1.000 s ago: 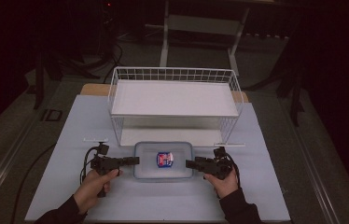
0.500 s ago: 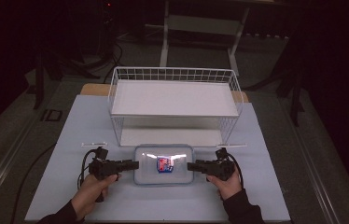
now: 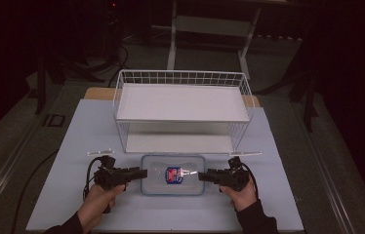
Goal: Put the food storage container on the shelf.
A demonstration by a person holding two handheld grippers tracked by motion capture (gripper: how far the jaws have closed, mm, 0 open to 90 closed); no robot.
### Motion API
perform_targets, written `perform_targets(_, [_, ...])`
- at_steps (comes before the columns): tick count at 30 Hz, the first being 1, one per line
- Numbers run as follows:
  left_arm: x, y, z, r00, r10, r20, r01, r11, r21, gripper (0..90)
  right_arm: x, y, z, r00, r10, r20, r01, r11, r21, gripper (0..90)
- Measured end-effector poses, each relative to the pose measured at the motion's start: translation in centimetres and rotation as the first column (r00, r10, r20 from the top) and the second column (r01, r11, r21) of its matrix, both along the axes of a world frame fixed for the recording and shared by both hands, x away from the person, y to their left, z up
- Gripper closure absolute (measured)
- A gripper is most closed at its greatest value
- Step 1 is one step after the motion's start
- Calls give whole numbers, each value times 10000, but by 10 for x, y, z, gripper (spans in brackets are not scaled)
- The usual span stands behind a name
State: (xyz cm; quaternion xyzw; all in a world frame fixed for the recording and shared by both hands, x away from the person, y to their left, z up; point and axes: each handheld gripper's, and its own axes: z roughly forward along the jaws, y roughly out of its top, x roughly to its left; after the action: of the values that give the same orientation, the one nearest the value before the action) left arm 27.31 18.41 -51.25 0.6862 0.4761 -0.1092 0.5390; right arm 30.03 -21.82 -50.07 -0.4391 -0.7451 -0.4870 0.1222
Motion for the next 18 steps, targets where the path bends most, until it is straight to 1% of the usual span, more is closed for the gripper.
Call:
perform_targets(1, [1, -2, 2, 10000, -2, 20, 2, 10000, 35, 557, 1, -2, 1, 10000, -71, 44, 71, 10000, 68, 514])
perform_targets(2, [5, -6, 7, 9999, 82, 85, -82, 10000, 27, 556, 3, -6, 6, 9997, -144, 197, 143, 9999, 82, 514])
perform_targets(3, [5, -6, 7, 9999, 82, 85, -82, 10000, 27, 556, 4, -8, 9, 9993, -219, 288, 215, 9997, 135, 514])
perform_targets(4, [7, -8, 11, 9998, 141, 148, -141, 9999, 23, 556, 4, -8, 9, 9993, -219, 288, 215, 9997, 135, 514])
perform_targets(5, [10, -10, 14, 9994, 201, 264, -201, 9998, -12, 556, 9, -12, 14, 9983, -345, 477, 336, 9992, 206, 514])
perform_targets(6, [16, -15, 20, 9983, 306, 500, -305, 9995, -42, 556, 11, -14, 17, 9979, -401, 508, 390, 9990, 232, 514])
perform_targets(7, [16, -15, 20, 9983, 306, 500, -305, 9995, -42, 556, 11, -14, 17, 9979, -401, 508, 390, 9990, 232, 514])
perform_targets(8, [20, -17, 22, 9974, 346, 632, -343, 9994, -61, 556, 17, -18, 22, 9967, -481, 653, 464, 9985, 278, 513])
perform_targets(9, [23, -19, 24, 9966, 385, 729, -380, 9992, -83, 557, 21, -20, 24, 9961, -539, 696, 520, 9982, 293, 513])
perform_targets(10, [27, -22, 24, 9956, 432, 826, -424, 9990, -117, 557, 21, -20, 24, 9961, -539, 696, 520, 9982, 293, 513])
perform_targets(11, [31, -24, 25, 9951, 493, 855, -483, 9987, -131, 556, 25, -23, 25, 9955, -603, 729, 583, 9979, 296, 513])
perform_targets(12, [35, -27, 24, 9948, 505, 881, -500, 9987, -69, 556, 29, -24, 25, 9952, -637, 740, 616, 9976, 308, 510])
perform_targets(13, [38, -29, 23, 9946, 573, 863, -571, 9984, -44, 555, 38, -27, 24, 9945, -707, 776, 691, 9973, 236, 505])
perform_targets(14, [43, -33, 21, 9933, 648, 952, -655, 9978, 34, 555, 42, -28, 23, 9943, -737, 771, 721, 9971, 227, 502])
perform_targets(15, [43, -33, 21, 9933, 648, 952, -655, 9978, 34, 554, 42, -28, 23, 9943, -737, 771, 721, 9971, 227, 502])
perform_targets(16, [46, -35, 19, 9929, 735, 934, -739, 9973, 12, 554, 46, -29, 22, 9938, -787, 785, 775, 9968, 177, 500])
perform_targets(18, [52, -38, 16, 9904, 883, 1064, -893, 9960, 49, 552, 54, -30, 17, 9927, -896, 811, 882, 9959, 210, 497])
